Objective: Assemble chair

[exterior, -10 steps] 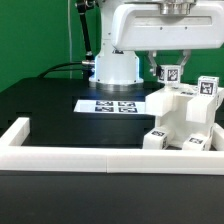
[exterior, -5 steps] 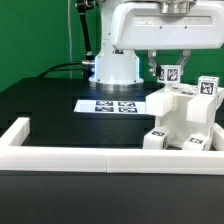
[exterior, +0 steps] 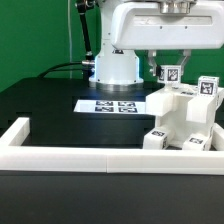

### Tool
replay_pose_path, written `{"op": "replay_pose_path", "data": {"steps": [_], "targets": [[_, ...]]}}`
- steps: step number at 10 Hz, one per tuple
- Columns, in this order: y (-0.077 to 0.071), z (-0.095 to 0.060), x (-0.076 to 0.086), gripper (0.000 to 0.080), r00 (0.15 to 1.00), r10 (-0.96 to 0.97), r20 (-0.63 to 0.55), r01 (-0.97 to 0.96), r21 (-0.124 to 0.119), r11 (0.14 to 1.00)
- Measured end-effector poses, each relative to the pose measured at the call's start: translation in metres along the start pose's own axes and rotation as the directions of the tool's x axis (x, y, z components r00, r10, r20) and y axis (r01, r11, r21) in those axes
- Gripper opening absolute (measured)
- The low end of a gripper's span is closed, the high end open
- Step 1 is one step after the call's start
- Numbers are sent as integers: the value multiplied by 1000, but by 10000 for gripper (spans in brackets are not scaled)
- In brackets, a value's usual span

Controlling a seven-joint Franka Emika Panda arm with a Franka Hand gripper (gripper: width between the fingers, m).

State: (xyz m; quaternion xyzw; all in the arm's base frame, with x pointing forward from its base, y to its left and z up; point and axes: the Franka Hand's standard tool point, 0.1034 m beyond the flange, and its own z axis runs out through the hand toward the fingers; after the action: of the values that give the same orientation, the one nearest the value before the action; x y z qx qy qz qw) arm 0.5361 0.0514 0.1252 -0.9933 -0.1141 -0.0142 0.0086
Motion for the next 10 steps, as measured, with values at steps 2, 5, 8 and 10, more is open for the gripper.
{"op": "replay_pose_path", "data": {"steps": [2, 5, 8, 10], "targets": [[-3, -1, -10, 290, 1000, 16, 19, -17, 12, 1000], [-6, -1, -14, 290, 999, 26, 38, -27, 19, 999], [-5, 8, -12, 290, 999, 23, 41, -23, 10, 1000], [-4, 8, -12, 290, 999, 24, 41, -25, 9, 1000]]}}
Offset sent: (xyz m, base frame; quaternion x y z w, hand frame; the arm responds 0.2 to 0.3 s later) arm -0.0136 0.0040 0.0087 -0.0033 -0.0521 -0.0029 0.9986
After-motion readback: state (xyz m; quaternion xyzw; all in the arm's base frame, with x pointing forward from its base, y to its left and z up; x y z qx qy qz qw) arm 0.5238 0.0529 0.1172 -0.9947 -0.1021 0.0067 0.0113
